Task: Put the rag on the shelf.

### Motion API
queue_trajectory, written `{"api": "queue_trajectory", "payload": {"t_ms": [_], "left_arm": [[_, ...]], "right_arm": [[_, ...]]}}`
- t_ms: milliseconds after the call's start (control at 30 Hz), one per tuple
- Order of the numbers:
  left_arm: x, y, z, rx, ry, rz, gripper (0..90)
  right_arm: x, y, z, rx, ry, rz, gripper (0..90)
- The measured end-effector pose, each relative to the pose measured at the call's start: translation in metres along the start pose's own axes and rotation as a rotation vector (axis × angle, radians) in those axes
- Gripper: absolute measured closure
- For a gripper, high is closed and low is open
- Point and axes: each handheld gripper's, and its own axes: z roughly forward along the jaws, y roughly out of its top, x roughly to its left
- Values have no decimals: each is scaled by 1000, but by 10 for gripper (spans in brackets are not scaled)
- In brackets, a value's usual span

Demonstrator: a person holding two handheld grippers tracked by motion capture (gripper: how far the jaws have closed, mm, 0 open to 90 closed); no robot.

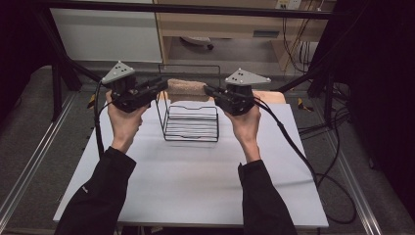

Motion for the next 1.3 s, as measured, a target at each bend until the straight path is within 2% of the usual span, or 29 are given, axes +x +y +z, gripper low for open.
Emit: {"api": "queue_trajectory", "payload": {"t_ms": [100,167,233,400,433,467,567,733,833,1100,1300], "left_arm": [[2,12,1,11,17,-16,714],[3,14,3,20,21,-16,748],[4,18,11,47,30,-20,786],[6,20,28,104,10,-18,837],[6,19,32,131,10,-17,841],[6,19,32,131,10,-17,847],[6,15,34,140,-24,-24,866],[5,6,30,163,-52,-1,875],[5,1,27,174,-75,-9,878],[-1,-11,28,206,-66,40,882],[0,-14,31,215,-62,31,891]], "right_arm": [[1,-1,0,5,0,-7,841],[1,-2,0,6,0,-7,841],[1,-2,0,7,3,-8,840],[2,-5,0,13,8,-13,839],[1,-5,0,14,11,-12,838],[1,-6,0,15,12,-10,837],[2,-7,0,23,16,-17,833],[3,-8,0,37,19,-30,823],[4,-10,2,48,16,-39,819],[2,-15,4,58,28,-27,785],[1,-18,2,65,49,-13,714]]}}
